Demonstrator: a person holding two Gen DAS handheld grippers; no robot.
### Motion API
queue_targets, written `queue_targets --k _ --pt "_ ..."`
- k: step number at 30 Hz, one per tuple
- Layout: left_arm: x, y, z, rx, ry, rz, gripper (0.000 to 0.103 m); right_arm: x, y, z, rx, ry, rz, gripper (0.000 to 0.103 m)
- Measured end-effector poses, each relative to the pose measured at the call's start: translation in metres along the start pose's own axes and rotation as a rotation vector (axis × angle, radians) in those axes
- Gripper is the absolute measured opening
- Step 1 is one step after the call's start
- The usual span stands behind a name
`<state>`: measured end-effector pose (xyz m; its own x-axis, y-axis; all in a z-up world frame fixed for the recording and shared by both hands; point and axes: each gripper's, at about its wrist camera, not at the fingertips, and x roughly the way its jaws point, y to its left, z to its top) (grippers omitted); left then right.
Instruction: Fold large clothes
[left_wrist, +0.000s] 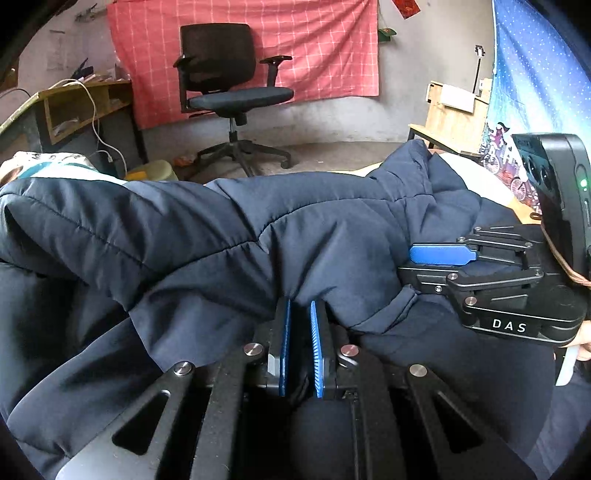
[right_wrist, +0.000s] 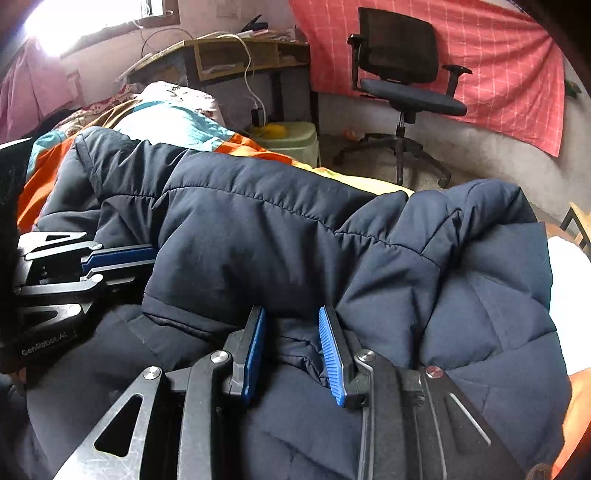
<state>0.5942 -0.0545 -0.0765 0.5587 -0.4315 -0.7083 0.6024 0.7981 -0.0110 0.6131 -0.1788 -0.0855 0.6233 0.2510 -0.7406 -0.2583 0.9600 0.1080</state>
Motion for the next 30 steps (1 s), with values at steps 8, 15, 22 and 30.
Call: queue_targets --k 8,15,22,30 --pt "-0.036 -0.01 0.01 -0.055 -0.012 0.036 0.011 -0.015 0.004 0.004 -0.012 -0.029 -0.013 0.029" --pt "-0.068 0.001 0.022 -0.218 -0.051 0.035 0.031 -0.059 -0.007 0.004 0.079 -0.094 0.013 0.028" --pt "-0.108 -0.01 0.028 -0.256 -0.092 0.062 0.064 -0.102 -0.008 0.001 0.131 -0.158 0.016 0.057" --pt "-0.17 -0.026 0.022 -0.266 -0.18 0.098 0.09 -0.153 0.001 -0.005 0.169 -0.208 0.009 0.082"
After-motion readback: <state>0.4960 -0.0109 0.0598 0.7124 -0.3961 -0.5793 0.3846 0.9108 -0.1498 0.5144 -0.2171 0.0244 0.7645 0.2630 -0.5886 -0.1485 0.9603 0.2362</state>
